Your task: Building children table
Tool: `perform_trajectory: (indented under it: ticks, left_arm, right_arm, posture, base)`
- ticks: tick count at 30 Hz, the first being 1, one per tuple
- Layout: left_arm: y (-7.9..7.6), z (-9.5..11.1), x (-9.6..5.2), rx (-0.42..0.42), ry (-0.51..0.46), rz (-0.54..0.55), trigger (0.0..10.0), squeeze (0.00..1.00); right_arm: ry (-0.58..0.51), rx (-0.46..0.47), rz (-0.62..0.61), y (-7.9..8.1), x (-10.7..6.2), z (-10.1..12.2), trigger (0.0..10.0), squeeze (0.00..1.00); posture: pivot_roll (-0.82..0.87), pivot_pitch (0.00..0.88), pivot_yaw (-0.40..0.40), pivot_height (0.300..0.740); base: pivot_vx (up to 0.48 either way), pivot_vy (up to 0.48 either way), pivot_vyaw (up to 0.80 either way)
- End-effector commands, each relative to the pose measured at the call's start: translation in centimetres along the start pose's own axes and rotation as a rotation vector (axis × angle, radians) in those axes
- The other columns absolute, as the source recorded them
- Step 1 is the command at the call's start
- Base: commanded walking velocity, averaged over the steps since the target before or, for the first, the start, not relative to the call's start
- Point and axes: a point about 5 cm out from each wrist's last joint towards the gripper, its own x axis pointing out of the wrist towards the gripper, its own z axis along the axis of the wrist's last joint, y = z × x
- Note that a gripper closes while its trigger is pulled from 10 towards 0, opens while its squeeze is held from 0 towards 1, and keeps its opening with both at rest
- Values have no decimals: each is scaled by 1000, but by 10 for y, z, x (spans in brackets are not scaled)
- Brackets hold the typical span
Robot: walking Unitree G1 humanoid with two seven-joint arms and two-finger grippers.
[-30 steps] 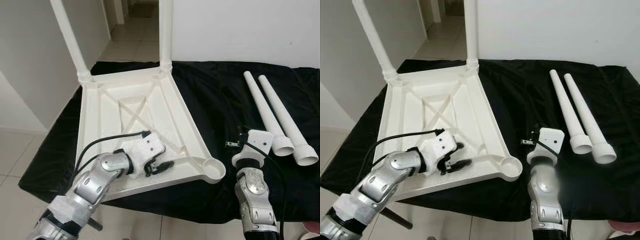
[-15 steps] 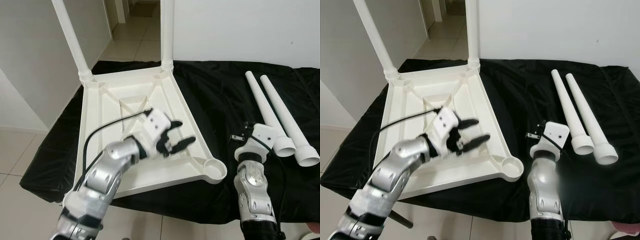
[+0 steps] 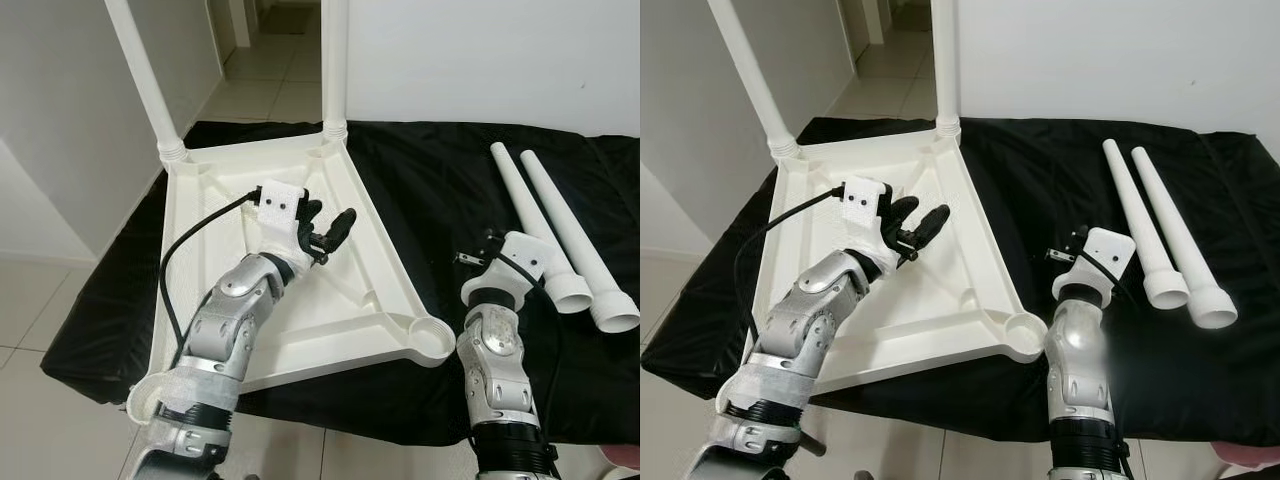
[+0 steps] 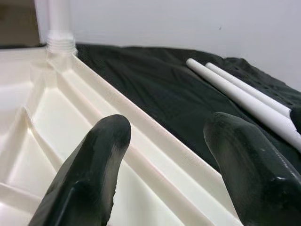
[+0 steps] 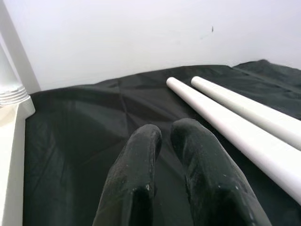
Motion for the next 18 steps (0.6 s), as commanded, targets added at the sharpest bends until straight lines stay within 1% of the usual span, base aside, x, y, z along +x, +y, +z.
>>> perform_trajectory:
  ticks: [1,3,7,9,10,11,12,13,14,16,17,18]
  left_arm:
    - [1,1,1,6,-1,10,10000,0]
    - [0,1,1,11,-6,9,10000,0]
    - [1,1,0,-12,-26,30,10000,0]
    - [3,0,-2,-15,-46,34,10000,0]
    - [5,-1,-4,-7,-56,64,10000,0]
    - [6,0,-4,-29,-69,86,10000,0]
    - [6,0,-4,-29,-69,86,10000,0]
    - [6,0,-4,-46,-77,102,10000,0]
    - [8,1,-3,-43,-90,130,10000,0]
    - [10,3,-3,-33,-109,166,10000,0]
    - [10,3,-3,-33,-109,166,10000,0]
    - [12,4,-4,-44,-126,186,10000,0]
  right_arm:
    - [29,14,-2,2,-4,-2,10000,0]
    - [41,26,1,3,-5,-2,10000,0]
    - [44,48,39,8,-9,-4,10000,0]
    - [41,31,46,10,-9,-5,10000,0]
    - [37,27,56,12,-9,-4,10000,0]
    - [30,16,62,13,-9,-3,10000,0]
    - [30,16,62,13,-9,-3,10000,0]
    - [24,8,66,13,-8,-2,10000,0]
    - [20,-1,57,10,-6,-1,10000,0]
    - [21,-12,43,5,-3,-1,10000,0]
    - [21,-12,43,5,-3,-1,10000,0]
    - [10,-23,47,3,-2,1,10000,0]
  posture:
    - [-138,57,65,740]
    - [-138,57,65,740]
    - [-138,56,64,740]
    - [-137,53,60,740]
    - [-143,56,59,740]
    - [-146,54,53,740]
    - [-146,54,53,740]
    - [-146,54,53,740]
    - [-145,61,37,740]
    - [-146,57,33,740]
    - [-146,57,33,740]
    - [-150,58,33,740]
  base:
    - [0,0,0]
    - [0,0,0]
    - [0,0,0]
    - [0,0,0]
    - [0,0,0]
    - [0,0,0]
    - [0,0,0]
    - [0,0,0]
    - [0,0,0]
    - [0,0,0]
    - [0,0,0]
    - [0,0,0]
